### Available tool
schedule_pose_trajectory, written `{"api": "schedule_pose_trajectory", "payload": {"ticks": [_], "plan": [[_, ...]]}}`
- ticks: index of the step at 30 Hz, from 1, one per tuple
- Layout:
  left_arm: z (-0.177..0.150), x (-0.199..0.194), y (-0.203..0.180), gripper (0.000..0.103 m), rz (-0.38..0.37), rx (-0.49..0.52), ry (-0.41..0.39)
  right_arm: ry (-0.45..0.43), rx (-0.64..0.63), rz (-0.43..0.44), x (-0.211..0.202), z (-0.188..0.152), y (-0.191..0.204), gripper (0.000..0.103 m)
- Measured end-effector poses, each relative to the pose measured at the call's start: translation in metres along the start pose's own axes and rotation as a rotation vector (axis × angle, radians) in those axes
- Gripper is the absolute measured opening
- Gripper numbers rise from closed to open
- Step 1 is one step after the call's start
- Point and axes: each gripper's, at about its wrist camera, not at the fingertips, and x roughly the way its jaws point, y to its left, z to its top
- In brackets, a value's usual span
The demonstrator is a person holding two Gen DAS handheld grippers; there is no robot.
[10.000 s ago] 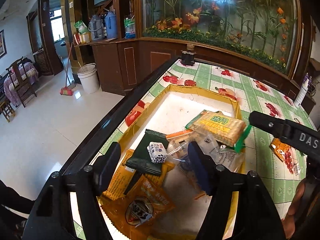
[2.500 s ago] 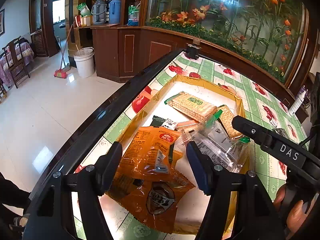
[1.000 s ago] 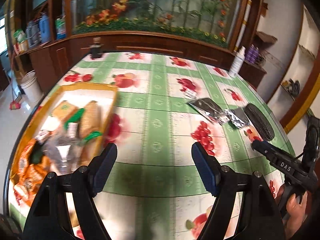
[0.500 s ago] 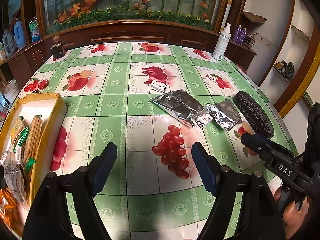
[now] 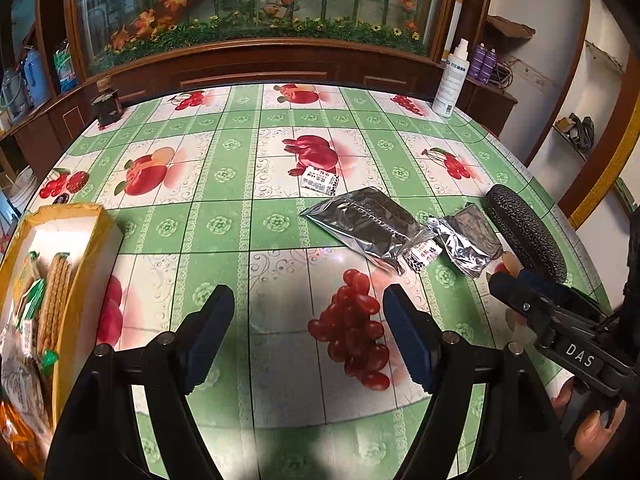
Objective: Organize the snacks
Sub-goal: 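Grasp a silver foil packet with the right tool while the left tool grasps another silver packet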
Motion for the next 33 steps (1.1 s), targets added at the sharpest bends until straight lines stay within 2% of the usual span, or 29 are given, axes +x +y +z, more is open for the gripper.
{"api": "schedule_pose_trajectory", "payload": {"ticks": [5, 10, 12, 17, 21, 23, 26, 28, 30, 32, 33], "plan": [[0.012, 0.019, -0.016, 0.077, -0.022, 0.075, 0.003, 0.006, -0.034, -0.029, 0.012, 0.01, 0.0, 0.072], [0.024, 0.04, -0.039, 0.077, 0.003, 0.194, -0.011, 0.022, -0.057, -0.041, 0.028, 0.022, -0.001, 0.073], [0.028, 0.05, -0.044, 0.077, 0.015, 0.214, 0.0, 0.026, -0.067, -0.057, 0.034, 0.026, -0.003, 0.077], [0.043, 0.066, -0.049, 0.078, 0.0, 0.213, -0.018, 0.058, -0.06, -0.067, 0.052, 0.029, -0.011, 0.08], [0.05, 0.069, -0.053, 0.078, -0.029, 0.26, -0.041, 0.053, -0.065, -0.05, 0.054, 0.029, -0.014, 0.08], [0.053, 0.081, -0.053, 0.085, -0.018, 0.265, 0.003, 0.051, -0.08, -0.055, 0.057, 0.031, -0.013, 0.08], [0.056, 0.097, -0.045, 0.087, -0.024, 0.219, 0.065, 0.053, -0.105, -0.075, 0.062, 0.035, -0.01, 0.079], [0.052, 0.102, -0.043, 0.088, -0.005, 0.225, 0.069, 0.055, -0.128, -0.093, 0.064, 0.036, -0.006, 0.076], [0.049, 0.1, -0.042, 0.086, -0.012, 0.223, 0.055, 0.053, -0.131, -0.095, 0.064, 0.035, -0.005, 0.073], [0.048, 0.097, -0.039, 0.077, -0.019, 0.211, 0.053, 0.046, -0.12, -0.093, 0.062, 0.035, -0.008, 0.068], [0.047, 0.095, -0.038, 0.075, -0.017, 0.211, 0.05, 0.041, -0.112, -0.09, 0.061, 0.035, -0.009, 0.066]]}}
